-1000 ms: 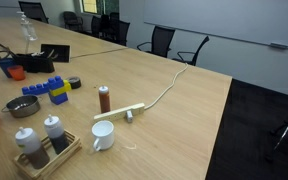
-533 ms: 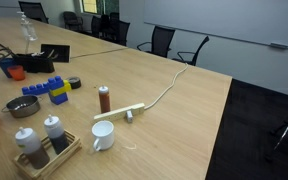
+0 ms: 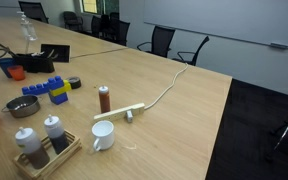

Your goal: Get the small yellow building block and put it on top of the building blocks on the left

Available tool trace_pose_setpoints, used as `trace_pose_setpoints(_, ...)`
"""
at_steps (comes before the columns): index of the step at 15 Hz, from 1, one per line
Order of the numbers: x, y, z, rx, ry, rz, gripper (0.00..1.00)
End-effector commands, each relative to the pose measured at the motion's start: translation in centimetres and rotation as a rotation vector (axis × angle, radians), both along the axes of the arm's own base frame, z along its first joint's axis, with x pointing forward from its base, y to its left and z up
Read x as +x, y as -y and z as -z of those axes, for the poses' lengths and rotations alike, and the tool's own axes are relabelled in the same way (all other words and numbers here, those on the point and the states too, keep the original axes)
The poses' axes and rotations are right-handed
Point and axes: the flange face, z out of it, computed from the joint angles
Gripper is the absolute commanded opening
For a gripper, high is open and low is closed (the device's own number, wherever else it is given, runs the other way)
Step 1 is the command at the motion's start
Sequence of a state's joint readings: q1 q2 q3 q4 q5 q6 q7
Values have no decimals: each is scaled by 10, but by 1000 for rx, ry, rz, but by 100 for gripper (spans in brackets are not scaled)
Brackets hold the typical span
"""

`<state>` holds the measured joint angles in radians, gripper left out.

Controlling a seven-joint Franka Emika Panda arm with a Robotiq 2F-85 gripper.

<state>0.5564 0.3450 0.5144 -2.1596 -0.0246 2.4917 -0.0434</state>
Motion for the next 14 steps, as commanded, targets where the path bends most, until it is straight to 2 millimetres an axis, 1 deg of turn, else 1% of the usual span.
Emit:
trace_pose_setpoints(1, 3, 3, -1, -24, 12, 4, 10)
trace_pose_setpoints(5, 9, 9, 3, -42, 5, 21, 10)
trace_pose_setpoints(10, 5, 9, 7, -54, -22, 13, 10)
trace_pose_setpoints(14, 6, 9, 8, -55, -19, 16, 10)
